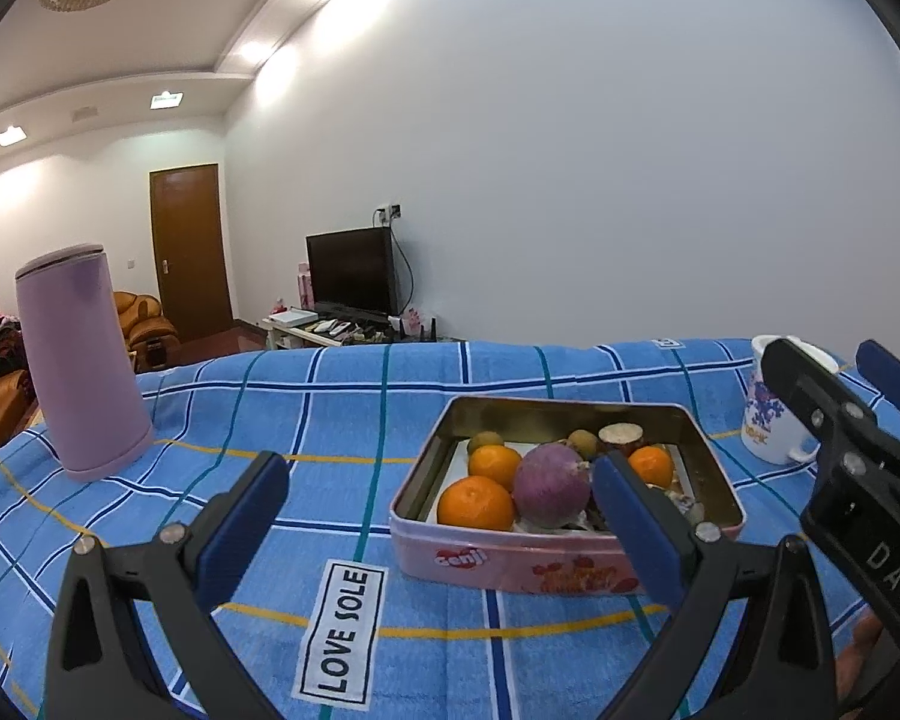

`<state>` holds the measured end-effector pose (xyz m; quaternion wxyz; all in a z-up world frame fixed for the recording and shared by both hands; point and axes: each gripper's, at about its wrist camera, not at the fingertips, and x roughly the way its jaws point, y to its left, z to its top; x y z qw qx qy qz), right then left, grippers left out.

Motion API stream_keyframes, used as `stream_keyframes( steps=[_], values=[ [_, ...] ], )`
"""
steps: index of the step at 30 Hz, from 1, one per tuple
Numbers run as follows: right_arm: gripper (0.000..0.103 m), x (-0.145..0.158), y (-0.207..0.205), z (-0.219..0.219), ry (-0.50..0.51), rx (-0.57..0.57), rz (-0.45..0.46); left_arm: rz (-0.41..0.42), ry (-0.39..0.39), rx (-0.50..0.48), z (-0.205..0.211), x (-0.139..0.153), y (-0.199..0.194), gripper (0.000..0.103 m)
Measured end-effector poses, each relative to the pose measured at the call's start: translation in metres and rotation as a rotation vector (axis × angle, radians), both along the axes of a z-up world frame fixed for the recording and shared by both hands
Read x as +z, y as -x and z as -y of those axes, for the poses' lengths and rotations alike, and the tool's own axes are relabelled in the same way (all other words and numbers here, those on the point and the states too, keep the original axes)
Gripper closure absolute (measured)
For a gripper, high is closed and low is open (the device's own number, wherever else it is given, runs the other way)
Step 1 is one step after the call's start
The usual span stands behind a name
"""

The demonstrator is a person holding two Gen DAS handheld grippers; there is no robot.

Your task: Organize fruits

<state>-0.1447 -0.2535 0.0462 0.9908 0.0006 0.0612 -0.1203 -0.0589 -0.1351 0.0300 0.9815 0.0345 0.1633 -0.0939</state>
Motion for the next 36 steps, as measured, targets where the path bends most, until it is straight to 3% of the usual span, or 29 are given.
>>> stream_keyframes(
  steps=[36],
  values=[
    [0.018,0.0024,0.0048,-0.0019,0.016,-0.012,0.012,-0.005,0.000,-0.008,-0.0002,-0.0008,0.0031,0.000]
  ],
)
